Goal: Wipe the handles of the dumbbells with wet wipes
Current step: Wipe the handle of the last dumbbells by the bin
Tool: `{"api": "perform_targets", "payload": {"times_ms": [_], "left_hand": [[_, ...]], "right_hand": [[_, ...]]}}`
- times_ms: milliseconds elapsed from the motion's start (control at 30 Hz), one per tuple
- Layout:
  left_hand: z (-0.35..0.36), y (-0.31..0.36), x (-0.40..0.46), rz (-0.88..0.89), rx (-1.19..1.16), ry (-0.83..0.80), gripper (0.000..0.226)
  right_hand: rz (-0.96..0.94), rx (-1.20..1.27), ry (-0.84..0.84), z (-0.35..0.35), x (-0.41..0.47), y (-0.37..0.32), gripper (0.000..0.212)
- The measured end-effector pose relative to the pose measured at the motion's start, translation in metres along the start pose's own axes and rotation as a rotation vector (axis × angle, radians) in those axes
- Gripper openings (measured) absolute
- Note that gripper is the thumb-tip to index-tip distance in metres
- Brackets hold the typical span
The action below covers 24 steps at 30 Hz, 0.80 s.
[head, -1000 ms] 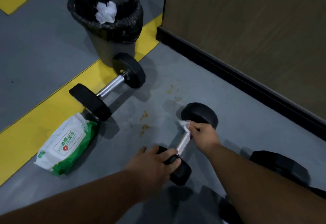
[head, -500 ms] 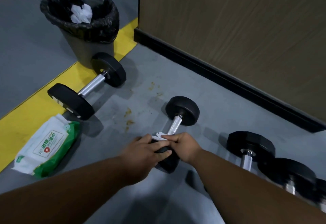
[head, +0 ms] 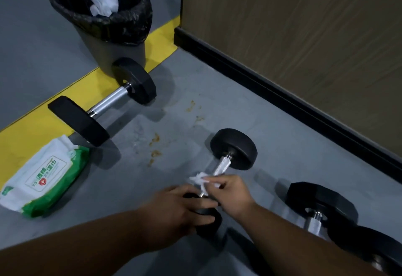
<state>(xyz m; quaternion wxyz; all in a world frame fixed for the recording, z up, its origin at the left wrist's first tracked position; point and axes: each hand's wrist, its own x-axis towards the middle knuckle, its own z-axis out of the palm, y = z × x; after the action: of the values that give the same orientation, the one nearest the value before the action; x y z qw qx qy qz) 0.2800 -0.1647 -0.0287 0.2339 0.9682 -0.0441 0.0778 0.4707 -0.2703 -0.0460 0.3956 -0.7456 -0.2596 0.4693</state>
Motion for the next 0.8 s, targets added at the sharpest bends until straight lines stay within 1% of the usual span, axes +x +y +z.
{"api": "perform_targets", "payload": {"times_ms": [67, 100, 133, 167, 267, 300, 333, 367, 433, 500, 533, 567, 600, 667, 700, 733, 767, 800], "left_hand": [[0.001, 0.001, 0.003, 0.025, -0.030, 0.014, 0.036], [0.001, 0.002, 0.005, 0.027, -0.037, 0.012, 0.033], [0.001, 0.002, 0.006, 0.029, -0.031, 0.010, 0.033], [0.002, 0.002, 0.008, 0.029, -0.018, -0.003, 0.033], [0.005, 0.002, 0.012, 0.050, 0.006, -0.022, 0.037], [0.005, 0.003, 0.013, 0.056, 0.010, -0.026, 0.036], [0.006, 0.004, 0.015, 0.059, 0.026, -0.024, 0.036], [0.008, 0.005, 0.017, 0.064, 0.046, -0.020, 0.034], [0.010, 0.006, 0.019, 0.075, 0.061, -0.029, 0.030], [0.011, 0.007, 0.022, 0.089, 0.047, -0.037, 0.027], [0.010, 0.007, 0.023, 0.100, 0.046, -0.042, 0.027], [0.010, 0.008, 0.023, 0.109, 0.047, -0.051, 0.027], [0.009, 0.008, 0.023, 0.110, 0.050, -0.054, 0.028], [0.009, 0.009, 0.022, 0.101, 0.065, -0.040, 0.029], [0.010, 0.009, 0.021, 0.097, 0.077, -0.035, 0.029], [0.010, 0.009, 0.020, 0.095, 0.085, -0.035, 0.029], [0.010, 0.010, 0.021, 0.094, 0.081, -0.039, 0.029], [0.010, 0.010, 0.020, 0.099, 0.073, -0.038, 0.028]], "right_hand": [[0.019, -0.062, -0.100, -0.001, -0.003, 0.004, 0.013], [0.007, -0.110, -0.115, -0.006, 0.000, 0.004, 0.015], [-0.008, -0.144, -0.094, -0.012, 0.005, 0.002, 0.016], [-0.020, -0.148, -0.035, -0.018, 0.012, -0.002, 0.017], [-0.027, 0.025, 0.221, -0.029, 0.026, -0.010, 0.010], [-0.019, 0.099, 0.277, -0.028, 0.025, -0.011, 0.009], [-0.008, 0.171, 0.289, -0.024, 0.021, -0.010, 0.013], [-0.005, 0.222, 0.242, -0.019, 0.013, -0.006, 0.020], [-0.012, 0.185, 0.051, -0.010, -0.007, 0.003, 0.030], [-0.013, 0.033, -0.084, -0.009, -0.013, 0.010, 0.024], [-0.033, -0.012, -0.112, -0.015, -0.009, 0.010, 0.021], [-0.053, -0.004, -0.099, -0.020, -0.002, 0.009, 0.020], [-0.055, 0.042, -0.031, -0.025, 0.005, 0.006, 0.020], [-0.033, 0.176, 0.179, -0.029, 0.019, 0.004, 0.014], [-0.020, 0.224, 0.252, -0.027, 0.023, 0.004, 0.012], [-0.009, 0.250, 0.288, -0.023, 0.022, 0.005, 0.011], [-0.004, 0.268, 0.289, -0.018, 0.019, 0.008, 0.012], [-0.015, 0.280, 0.244, -0.013, 0.013, 0.012, 0.014]]}}
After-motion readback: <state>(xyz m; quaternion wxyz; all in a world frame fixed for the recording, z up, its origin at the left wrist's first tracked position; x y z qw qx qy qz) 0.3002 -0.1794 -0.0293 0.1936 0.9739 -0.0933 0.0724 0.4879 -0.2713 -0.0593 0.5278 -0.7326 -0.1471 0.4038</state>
